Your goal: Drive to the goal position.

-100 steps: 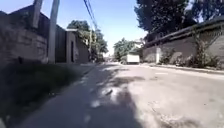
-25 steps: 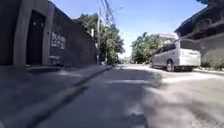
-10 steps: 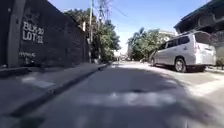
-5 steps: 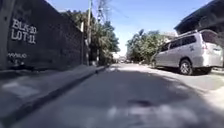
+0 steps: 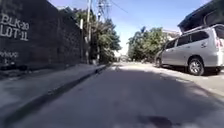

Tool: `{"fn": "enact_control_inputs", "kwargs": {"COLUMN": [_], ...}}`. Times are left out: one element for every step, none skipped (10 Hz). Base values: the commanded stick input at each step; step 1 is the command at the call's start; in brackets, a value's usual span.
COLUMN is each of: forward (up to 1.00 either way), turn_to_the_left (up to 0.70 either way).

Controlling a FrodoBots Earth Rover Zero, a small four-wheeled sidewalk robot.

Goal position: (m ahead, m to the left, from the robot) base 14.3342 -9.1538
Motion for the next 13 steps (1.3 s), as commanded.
{"fn": "enact_control_inputs", "kwargs": {"forward": [1.0, 1.0, 1.0, 1.0, 1.0, 1.0, 1.0, 1.0, 1.0, 1.0, 1.0, 1.0, 1.0], "turn_to_the_left": [-0.11, -0.34, -0.4, -0.09, 0.0, 0.0, 0.0, 0.0, 0.0, 0.0, 0.0, -0.02, -0.02]}}
